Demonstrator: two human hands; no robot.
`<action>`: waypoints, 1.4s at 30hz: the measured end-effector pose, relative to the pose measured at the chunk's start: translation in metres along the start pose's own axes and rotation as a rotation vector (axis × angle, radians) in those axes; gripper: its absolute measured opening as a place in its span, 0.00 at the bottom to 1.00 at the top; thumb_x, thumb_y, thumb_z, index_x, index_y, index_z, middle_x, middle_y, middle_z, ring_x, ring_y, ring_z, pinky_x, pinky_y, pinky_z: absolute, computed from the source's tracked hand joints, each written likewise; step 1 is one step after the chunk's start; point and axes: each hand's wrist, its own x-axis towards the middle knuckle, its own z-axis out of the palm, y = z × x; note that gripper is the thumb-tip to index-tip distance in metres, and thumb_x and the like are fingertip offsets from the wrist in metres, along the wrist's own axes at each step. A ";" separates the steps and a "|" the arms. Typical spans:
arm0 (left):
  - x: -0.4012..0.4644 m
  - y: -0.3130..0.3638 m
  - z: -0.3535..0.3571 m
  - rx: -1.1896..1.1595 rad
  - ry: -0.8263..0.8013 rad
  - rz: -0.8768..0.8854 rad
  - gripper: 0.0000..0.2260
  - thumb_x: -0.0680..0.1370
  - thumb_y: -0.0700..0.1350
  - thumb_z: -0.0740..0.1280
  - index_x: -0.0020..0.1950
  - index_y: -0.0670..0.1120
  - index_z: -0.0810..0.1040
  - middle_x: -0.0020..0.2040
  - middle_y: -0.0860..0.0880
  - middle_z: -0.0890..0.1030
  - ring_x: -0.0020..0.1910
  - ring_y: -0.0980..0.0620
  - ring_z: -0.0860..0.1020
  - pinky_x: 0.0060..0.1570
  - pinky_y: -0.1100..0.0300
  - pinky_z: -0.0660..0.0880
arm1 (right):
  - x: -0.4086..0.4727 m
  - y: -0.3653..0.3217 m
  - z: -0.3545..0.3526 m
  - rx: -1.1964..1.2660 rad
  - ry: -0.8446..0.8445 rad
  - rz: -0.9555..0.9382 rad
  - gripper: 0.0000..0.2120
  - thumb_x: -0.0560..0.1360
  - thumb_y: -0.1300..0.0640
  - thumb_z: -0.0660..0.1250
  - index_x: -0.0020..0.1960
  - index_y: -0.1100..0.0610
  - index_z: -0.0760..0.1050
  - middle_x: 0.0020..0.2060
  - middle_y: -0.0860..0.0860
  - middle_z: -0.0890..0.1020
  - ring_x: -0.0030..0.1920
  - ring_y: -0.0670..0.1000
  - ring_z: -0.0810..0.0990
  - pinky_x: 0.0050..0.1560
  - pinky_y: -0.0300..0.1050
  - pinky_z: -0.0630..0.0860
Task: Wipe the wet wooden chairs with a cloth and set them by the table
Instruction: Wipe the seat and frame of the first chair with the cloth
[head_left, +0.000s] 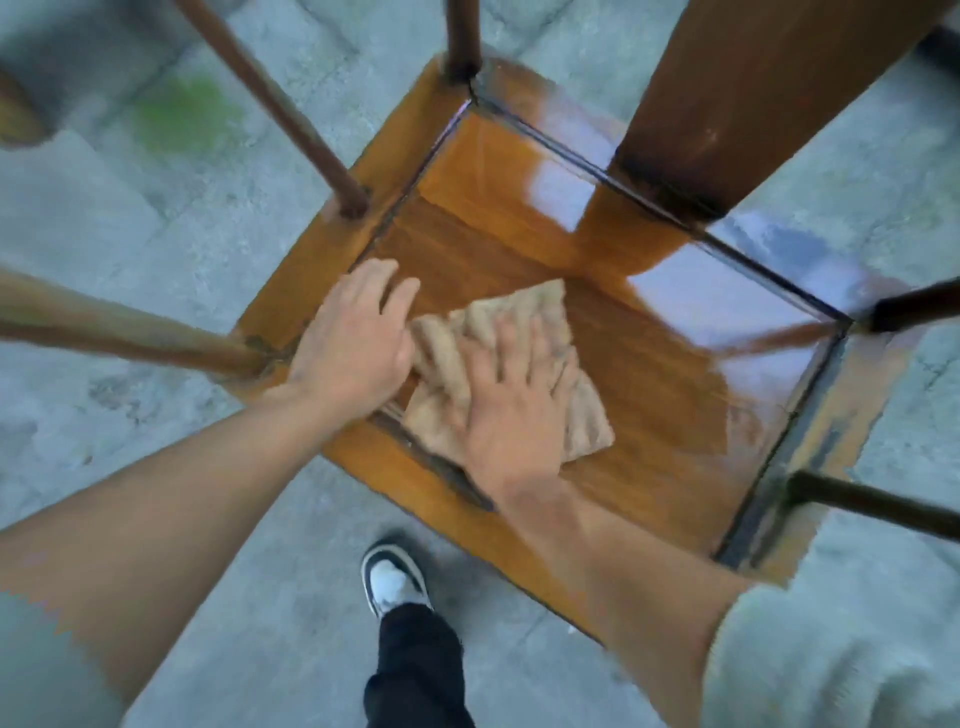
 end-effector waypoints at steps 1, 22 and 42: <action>0.012 -0.001 0.002 0.001 0.024 0.029 0.24 0.80 0.45 0.61 0.75 0.38 0.65 0.75 0.36 0.64 0.76 0.38 0.60 0.74 0.43 0.60 | -0.022 -0.012 0.008 0.009 -0.007 -0.016 0.27 0.74 0.41 0.60 0.72 0.45 0.65 0.78 0.56 0.67 0.80 0.65 0.58 0.76 0.74 0.52; 0.144 0.128 0.033 0.127 -0.016 0.531 0.34 0.79 0.60 0.50 0.79 0.40 0.60 0.80 0.39 0.57 0.80 0.44 0.52 0.77 0.41 0.52 | -0.024 0.127 -0.034 0.010 0.261 0.568 0.32 0.72 0.38 0.66 0.75 0.41 0.66 0.78 0.50 0.66 0.80 0.58 0.61 0.76 0.68 0.59; 0.156 0.125 0.034 0.124 -0.055 0.525 0.34 0.75 0.60 0.52 0.75 0.39 0.65 0.78 0.39 0.61 0.77 0.39 0.60 0.74 0.36 0.56 | 0.067 0.191 -0.077 0.033 0.327 1.032 0.33 0.76 0.41 0.64 0.79 0.47 0.62 0.79 0.50 0.64 0.81 0.57 0.57 0.79 0.63 0.54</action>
